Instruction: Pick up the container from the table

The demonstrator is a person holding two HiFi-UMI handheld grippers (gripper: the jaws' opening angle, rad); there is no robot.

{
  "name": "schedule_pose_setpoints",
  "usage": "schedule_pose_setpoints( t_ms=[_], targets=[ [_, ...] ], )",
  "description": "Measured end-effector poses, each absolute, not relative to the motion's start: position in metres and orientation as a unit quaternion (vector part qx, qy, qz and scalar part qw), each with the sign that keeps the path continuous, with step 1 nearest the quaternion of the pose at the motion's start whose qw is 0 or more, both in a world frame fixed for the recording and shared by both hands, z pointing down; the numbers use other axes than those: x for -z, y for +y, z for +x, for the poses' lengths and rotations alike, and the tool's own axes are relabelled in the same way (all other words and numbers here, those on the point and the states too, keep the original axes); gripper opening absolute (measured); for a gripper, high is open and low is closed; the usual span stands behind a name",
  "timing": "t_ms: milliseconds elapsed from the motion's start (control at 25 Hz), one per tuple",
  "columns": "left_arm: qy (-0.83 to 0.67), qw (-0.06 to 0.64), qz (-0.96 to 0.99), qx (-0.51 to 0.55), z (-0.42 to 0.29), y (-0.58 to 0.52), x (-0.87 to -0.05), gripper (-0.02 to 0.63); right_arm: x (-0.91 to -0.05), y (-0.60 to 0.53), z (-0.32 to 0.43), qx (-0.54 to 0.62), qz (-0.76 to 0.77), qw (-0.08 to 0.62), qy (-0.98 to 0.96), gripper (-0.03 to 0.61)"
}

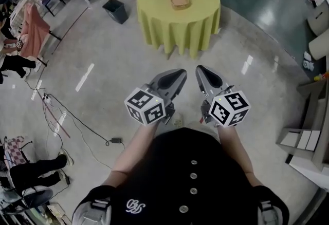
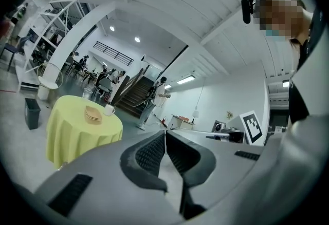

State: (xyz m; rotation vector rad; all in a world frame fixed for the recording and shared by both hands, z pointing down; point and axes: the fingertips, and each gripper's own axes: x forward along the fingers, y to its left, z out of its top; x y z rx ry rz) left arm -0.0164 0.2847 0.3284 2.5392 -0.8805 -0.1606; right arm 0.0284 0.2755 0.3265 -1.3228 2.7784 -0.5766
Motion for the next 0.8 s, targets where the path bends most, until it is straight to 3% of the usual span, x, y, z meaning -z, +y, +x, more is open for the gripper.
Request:
schedule_pose_setpoints(
  t_ms=[800],
  targets=[
    [-0.331,0.236,0.913,0.045,-0.026,0.169,-0.357,0.018,-0.358,0.162,0.025,0.206,-0.423,-0.013,0.882,0.003]
  ],
)
